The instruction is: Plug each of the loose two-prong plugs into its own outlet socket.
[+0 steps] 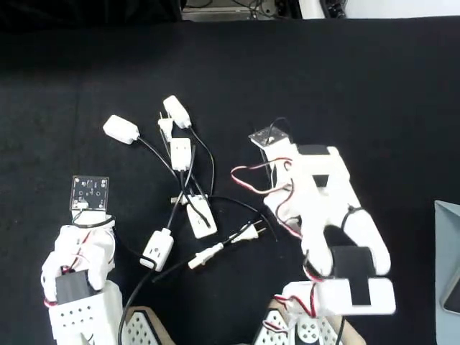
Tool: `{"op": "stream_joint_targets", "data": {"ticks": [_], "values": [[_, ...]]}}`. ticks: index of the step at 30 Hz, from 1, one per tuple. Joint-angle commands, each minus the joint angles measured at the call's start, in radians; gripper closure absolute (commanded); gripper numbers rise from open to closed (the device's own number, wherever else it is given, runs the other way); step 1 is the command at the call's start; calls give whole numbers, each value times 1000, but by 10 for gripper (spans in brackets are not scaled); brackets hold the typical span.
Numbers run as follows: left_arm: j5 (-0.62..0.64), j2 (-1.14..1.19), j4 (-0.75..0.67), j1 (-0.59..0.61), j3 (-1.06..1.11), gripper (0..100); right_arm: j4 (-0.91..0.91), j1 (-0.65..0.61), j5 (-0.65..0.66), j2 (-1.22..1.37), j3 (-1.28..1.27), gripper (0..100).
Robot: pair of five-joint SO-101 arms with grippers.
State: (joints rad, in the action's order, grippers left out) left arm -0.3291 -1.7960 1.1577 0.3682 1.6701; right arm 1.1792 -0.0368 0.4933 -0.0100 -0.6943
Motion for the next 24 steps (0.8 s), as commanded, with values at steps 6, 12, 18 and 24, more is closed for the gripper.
{"op": "stream_joint_targets", "data": {"ticks": [6,12,18,24], "values": [[-11,-5,-14,2,-8,970,5,-3,9,110,30,902],[-11,-5,-14,2,-8,970,6,17,9,110,74,985],[-11,-5,-14,2,-8,970,55,17,11,110,99,987],[-11,-5,-15,2,-8,970,153,8,3,117,173,948]]}}
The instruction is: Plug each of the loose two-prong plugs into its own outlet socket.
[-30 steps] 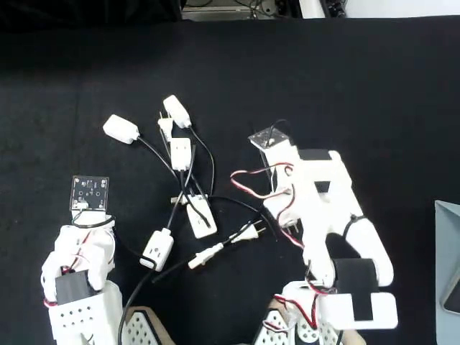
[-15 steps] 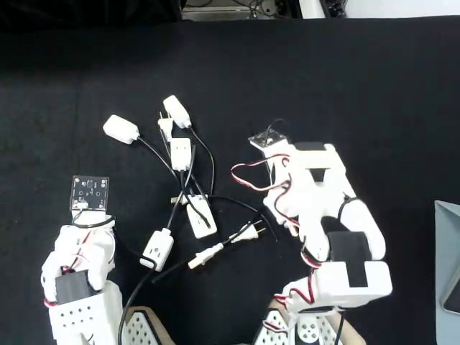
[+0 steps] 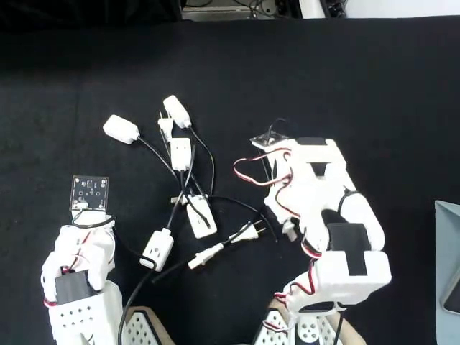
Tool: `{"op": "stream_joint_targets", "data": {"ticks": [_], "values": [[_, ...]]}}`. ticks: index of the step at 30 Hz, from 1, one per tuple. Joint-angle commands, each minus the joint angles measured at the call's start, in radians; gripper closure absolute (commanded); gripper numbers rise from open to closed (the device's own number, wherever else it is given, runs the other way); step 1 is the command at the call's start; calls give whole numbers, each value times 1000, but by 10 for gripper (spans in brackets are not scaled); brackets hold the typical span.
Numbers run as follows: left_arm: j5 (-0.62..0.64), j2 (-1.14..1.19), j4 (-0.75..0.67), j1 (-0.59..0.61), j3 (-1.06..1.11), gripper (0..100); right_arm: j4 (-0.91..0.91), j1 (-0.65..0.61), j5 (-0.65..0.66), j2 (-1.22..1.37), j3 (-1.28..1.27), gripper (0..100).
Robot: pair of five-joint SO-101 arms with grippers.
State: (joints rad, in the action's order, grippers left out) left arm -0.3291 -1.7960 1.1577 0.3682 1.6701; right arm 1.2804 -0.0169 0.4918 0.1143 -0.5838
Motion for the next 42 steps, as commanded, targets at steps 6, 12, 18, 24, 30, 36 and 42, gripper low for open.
{"op": "stream_joint_targets", "data": {"ticks": [6,12,18,24,30,36,42], "values": [[-11,-5,-15,1,-8,970,98,-15,11,-7,111,929],[-11,-5,-14,1,-8,970,104,-17,5,-5,110,900],[-11,-5,-14,1,-8,970,103,-17,6,-5,108,890],[-11,-5,-12,1,-8,970,100,-17,8,-4,107,893],[-11,-5,-11,1,-8,970,75,-18,6,1,107,947],[-11,-5,-11,1,-8,970,77,-15,9,97,116,947],[-11,-5,-11,1,-8,970,86,-12,12,28,139,987]]}}
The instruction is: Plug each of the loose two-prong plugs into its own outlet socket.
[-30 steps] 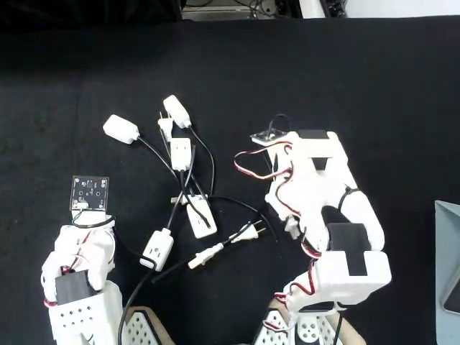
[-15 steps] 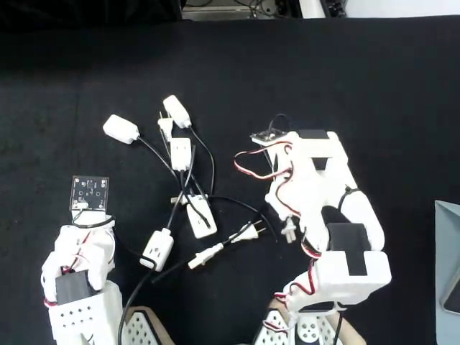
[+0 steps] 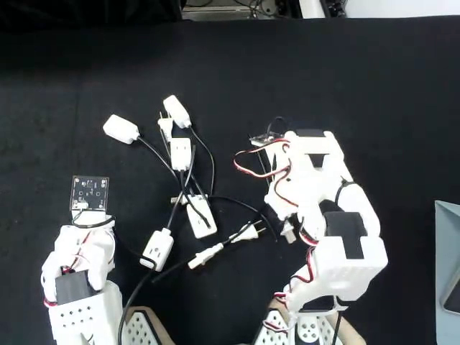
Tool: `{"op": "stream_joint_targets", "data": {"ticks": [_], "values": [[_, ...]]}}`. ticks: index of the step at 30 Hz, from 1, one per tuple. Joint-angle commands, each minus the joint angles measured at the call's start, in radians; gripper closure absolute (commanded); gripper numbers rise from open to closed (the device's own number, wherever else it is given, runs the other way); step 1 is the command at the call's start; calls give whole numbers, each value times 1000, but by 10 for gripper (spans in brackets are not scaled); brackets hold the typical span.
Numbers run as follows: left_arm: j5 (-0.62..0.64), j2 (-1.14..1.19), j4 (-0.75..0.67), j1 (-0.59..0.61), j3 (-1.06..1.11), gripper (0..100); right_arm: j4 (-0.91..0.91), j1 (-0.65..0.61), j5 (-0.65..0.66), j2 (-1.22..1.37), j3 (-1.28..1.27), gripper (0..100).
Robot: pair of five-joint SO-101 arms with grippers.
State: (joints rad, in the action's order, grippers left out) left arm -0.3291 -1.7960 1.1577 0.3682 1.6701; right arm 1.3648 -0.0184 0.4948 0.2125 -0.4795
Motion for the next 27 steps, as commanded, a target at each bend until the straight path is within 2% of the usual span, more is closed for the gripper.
{"op": "stream_joint_targets", "data": {"ticks": [1,9,15,19,24,27], "values": [[-11,-5,-11,1,-8,970,17,-11,9,-107,31,987],[-3,-5,-20,-8,-54,970,192,-44,11,-522,24,987],[31,-5,-25,-70,-228,970,245,-183,2,-791,24,987],[104,-5,-160,-136,-263,967,222,-288,-69,-891,24,987],[242,-3,-325,-209,-229,837,147,-439,-149,-958,-24,987],[334,-3,-370,-240,-229,816,57,-517,-178,-1015,-99,987]]}}
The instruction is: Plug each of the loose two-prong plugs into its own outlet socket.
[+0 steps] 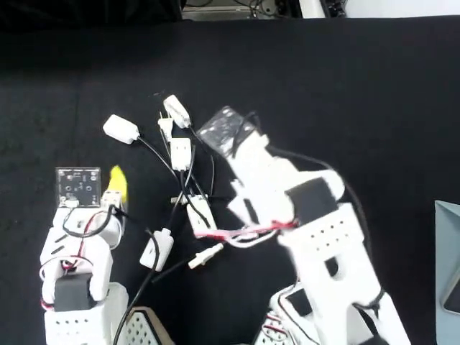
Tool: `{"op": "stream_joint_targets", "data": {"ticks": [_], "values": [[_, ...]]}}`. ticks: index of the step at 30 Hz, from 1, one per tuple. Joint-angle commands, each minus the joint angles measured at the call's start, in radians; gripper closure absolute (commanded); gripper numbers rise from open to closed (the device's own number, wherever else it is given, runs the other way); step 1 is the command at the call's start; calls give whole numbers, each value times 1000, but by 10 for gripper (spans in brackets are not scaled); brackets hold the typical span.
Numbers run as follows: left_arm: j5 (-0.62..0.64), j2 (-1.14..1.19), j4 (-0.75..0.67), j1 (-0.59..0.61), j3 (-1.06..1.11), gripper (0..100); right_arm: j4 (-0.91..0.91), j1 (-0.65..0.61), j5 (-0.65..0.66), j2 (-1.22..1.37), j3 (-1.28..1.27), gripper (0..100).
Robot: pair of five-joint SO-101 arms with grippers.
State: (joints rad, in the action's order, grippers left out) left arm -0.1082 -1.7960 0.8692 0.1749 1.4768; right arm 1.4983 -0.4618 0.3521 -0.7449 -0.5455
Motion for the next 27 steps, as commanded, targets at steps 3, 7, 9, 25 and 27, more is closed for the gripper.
{"op": "stream_joint_targets", "data": {"ticks": [3,7,9,25,27], "values": [[137,-3,-126,-93,-39,816,-143,-144,-38,-127,-104,987],[135,-5,-163,-171,-42,816,-219,-252,-38,-228,-185,987],[137,-5,-155,-223,-74,816,-258,-293,-38,-265,-225,987],[98,-5,104,-661,-302,855,-373,-296,-38,-239,-303,987],[74,-5,104,-619,-303,855,-373,-267,-38,-239,-305,987]]}}
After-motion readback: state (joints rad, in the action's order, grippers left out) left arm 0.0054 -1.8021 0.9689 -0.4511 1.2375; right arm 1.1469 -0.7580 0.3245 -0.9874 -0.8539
